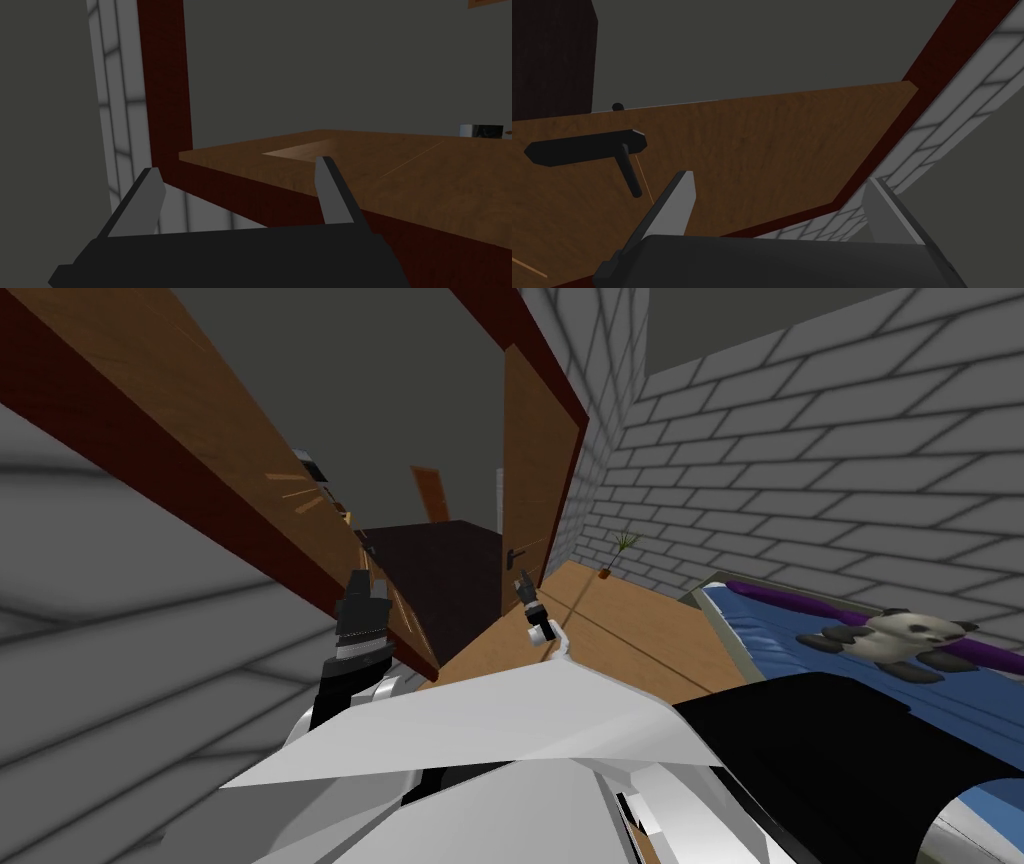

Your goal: Push the door open

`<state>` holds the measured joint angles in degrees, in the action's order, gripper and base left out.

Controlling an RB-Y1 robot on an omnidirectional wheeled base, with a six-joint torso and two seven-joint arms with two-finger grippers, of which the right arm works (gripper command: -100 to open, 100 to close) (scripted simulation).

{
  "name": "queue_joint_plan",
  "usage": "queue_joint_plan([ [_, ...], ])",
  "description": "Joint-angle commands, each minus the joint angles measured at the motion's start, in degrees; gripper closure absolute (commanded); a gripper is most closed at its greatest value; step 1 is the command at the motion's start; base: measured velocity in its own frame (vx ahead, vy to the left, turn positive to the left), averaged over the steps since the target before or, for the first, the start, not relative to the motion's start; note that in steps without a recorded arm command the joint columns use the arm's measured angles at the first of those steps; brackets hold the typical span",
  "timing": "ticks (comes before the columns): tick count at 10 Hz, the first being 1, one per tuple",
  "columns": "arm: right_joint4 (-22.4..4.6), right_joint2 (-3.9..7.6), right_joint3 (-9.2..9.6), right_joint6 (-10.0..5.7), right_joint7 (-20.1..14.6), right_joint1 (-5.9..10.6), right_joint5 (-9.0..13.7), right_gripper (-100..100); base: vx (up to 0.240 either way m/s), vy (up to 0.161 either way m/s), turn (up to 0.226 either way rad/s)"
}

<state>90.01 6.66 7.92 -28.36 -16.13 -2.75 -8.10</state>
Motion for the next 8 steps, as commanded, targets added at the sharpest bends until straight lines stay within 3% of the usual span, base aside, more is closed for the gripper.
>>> queue_joint_plan([
  [1,-2.5,0.44,0.17,-0.13,-0.9,1.59,-0.3,-100,0.090,-0.106,0.053],
  [8,-13.3,1.60,1.17,-1.14,-3.9,7.87,-1.9,-100,0.080,-0.111,0.054],
])
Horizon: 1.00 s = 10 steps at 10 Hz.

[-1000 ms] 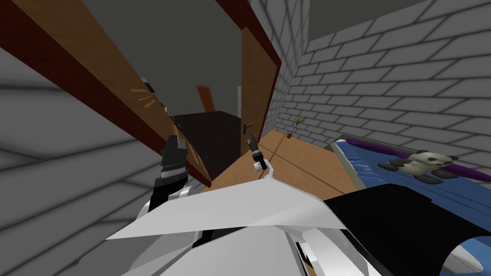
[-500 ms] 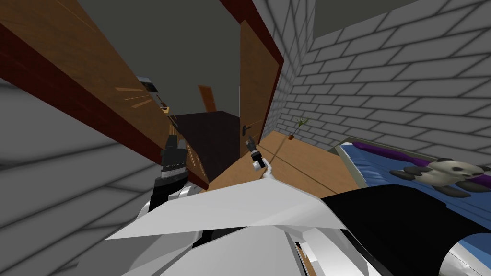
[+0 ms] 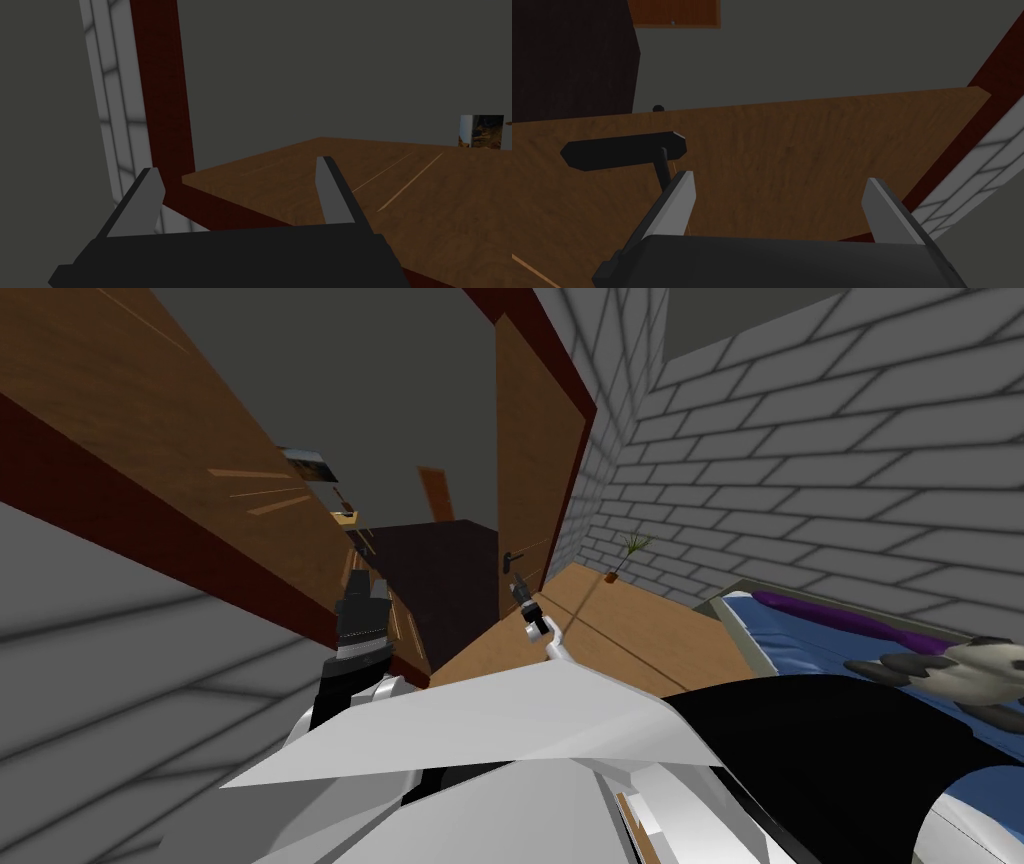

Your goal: Push the door open

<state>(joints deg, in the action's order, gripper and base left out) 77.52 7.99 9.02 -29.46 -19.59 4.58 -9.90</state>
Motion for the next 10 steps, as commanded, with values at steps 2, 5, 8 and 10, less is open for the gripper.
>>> queue_joint_plan([
  [2,-3.9,0.56,0.35,-0.32,-1.3,2.29,-0.5,-100,0.075,-0.105,0.046],
  [5,-8.4,0.98,0.77,-0.74,-2.6,4.90,-1.2,-100,0.074,-0.120,0.053],
  [8,-12.7,1.35,1.17,-1.14,-3.9,7.41,-1.8,-100,0.080,-0.124,0.053],
  [10,-15.5,1.59,1.43,-1.40,-4.7,9.05,-2.2,-100,0.088,-0.096,0.047],
])
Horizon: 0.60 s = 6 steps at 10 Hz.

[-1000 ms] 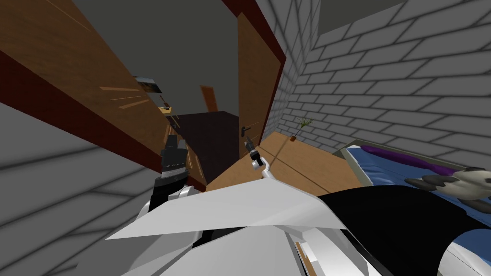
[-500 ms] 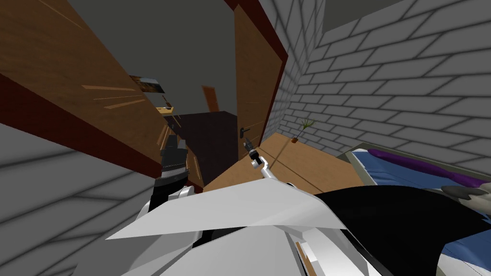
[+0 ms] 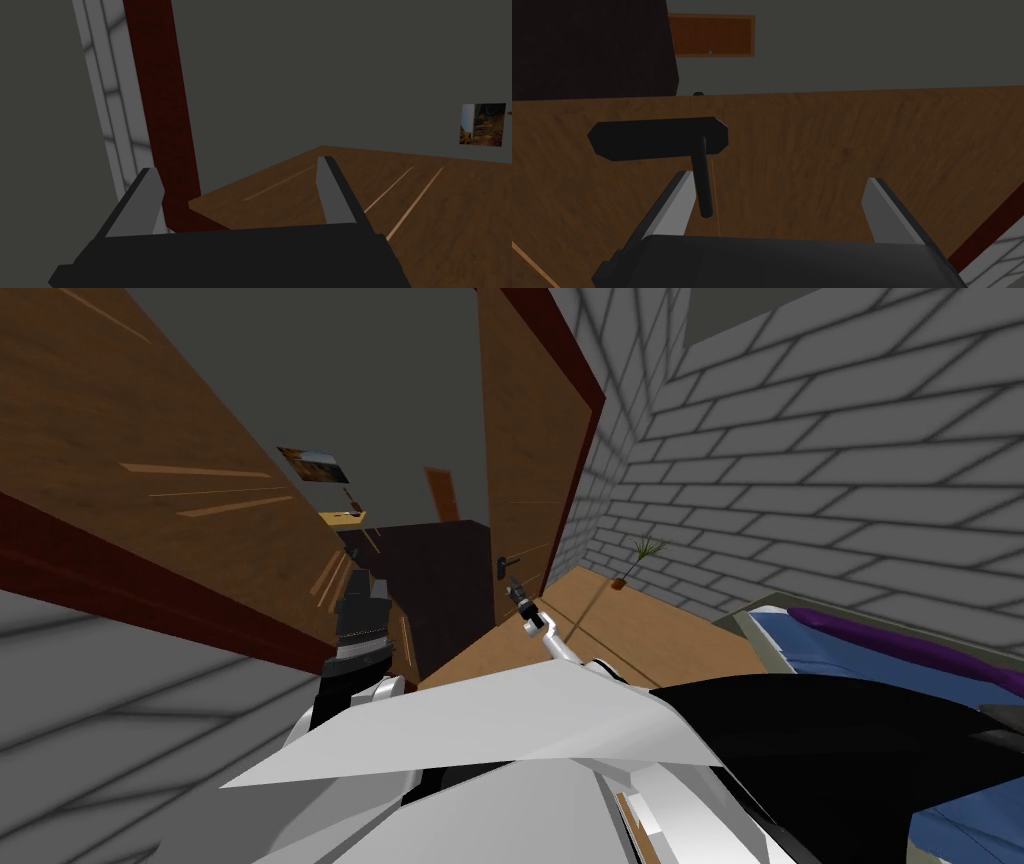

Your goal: Push the door open

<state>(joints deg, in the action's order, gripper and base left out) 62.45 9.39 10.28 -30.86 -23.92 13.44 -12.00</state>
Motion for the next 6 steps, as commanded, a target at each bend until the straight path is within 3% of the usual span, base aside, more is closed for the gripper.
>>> queue_joint_plan([
  [1,-1.8,0.30,0.30,-0.14,-0.7,1.01,-0.4,-100,0.073,-0.093,0.050],
  [6,-8.3,0.80,0.90,-0.74,-2.6,4.76,-1.3,-100,0.067,-0.106,0.046],
])
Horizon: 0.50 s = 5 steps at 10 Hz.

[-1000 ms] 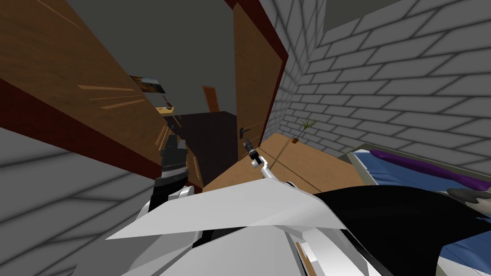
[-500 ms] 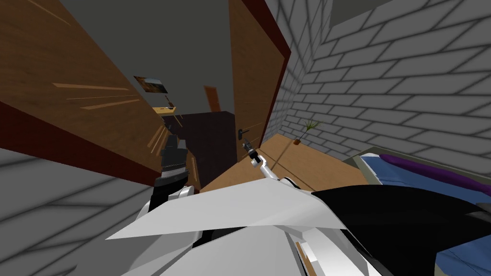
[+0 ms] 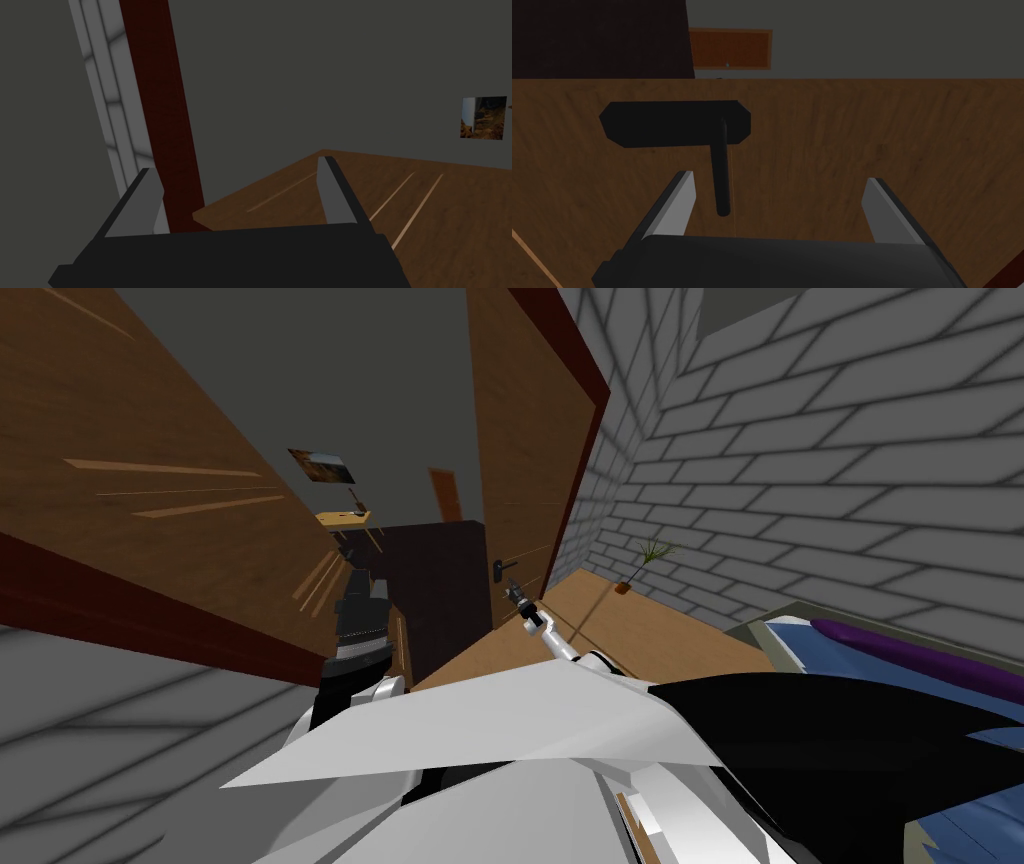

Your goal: Push the door open

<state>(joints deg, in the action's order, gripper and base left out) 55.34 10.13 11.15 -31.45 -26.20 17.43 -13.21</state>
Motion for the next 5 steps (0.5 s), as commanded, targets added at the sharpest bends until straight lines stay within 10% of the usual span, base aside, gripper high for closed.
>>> queue_joint_plan([
  [1,-2.5,0.16,0.15,-0.27,-0.7,1.52,-0.3,-100,0.071,-0.098,0.047],
  [5,-6.9,0.47,0.56,-0.68,-1.9,4.09,-0.9,-100,0.062,-0.089,0.039],
])
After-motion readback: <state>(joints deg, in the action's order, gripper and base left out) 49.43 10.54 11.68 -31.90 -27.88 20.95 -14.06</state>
